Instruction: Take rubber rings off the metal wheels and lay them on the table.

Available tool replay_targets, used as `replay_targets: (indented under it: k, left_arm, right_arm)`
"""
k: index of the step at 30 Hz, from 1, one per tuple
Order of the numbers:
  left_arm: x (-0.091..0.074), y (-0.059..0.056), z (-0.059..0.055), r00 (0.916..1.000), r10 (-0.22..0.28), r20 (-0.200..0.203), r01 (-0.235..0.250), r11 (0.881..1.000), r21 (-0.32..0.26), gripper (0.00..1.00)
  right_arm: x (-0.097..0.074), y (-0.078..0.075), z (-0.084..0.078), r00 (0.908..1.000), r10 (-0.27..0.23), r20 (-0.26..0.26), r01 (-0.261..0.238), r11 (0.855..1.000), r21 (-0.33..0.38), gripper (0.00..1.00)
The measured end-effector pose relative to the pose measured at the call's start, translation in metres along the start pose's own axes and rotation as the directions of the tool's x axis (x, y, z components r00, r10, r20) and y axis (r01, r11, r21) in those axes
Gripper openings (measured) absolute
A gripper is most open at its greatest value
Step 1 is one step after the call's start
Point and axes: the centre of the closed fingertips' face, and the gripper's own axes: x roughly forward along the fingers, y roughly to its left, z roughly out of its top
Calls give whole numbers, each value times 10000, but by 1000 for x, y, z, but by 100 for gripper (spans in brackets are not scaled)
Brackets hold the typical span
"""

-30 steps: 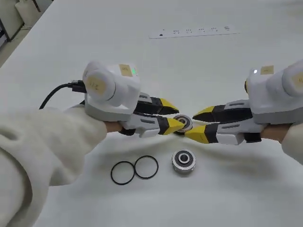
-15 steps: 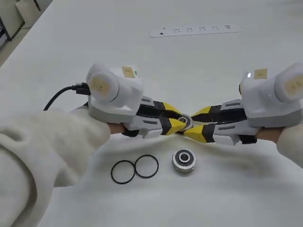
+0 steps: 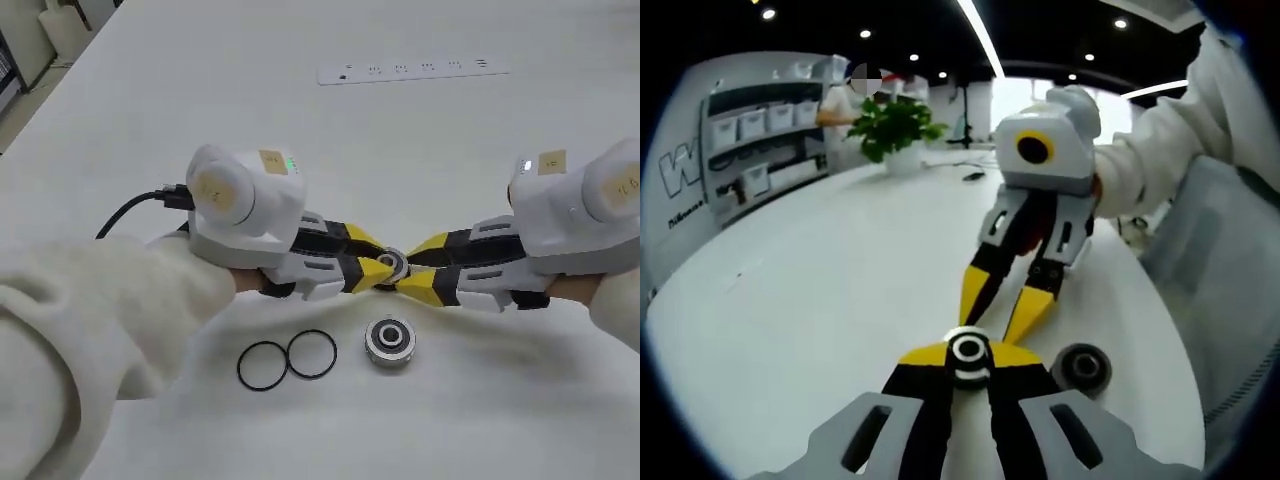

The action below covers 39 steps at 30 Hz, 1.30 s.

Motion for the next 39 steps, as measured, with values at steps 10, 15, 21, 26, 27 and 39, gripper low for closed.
replay_targets:
  k: [10, 15, 21, 26, 27, 39]
  left_arm:
    - [0, 0, 0, 9999, 124, 9, -124, 9999, -51, 13]
    - [0, 0, 0, 9999, 136, 30, -136, 9999, -16, 13]
    - [0, 0, 0, 9999, 139, 91, -139, 9999, 10, 13]
    - [0, 0, 0, 9998, 139, 120, -140, 9999, 39, 13]
    - [0, 0, 0, 9998, 140, 122, -141, 9999, 48, 13]
    - [0, 0, -1, 9995, 125, 278, -123, 9999, -53, 13]
  right_arm:
    - [-2, -9, -6, 9984, -447, -352, 481, 9934, 1037, 0]
    - [-2, -12, -6, 9972, -610, -441, 678, 9826, 1730, 0]
    - [-4, -14, -5, 9963, -745, -437, 838, 9567, 2788, 0]
    - [-6, -17, -2, 9965, -838, -69, 795, 9118, 4030, 0]
    - [-7, -18, -2, 9967, -810, 17, 729, 9063, 4163, 0]
    - [-8, -14, 7, 9961, -665, 576, 280, 8607, 5084, 0]
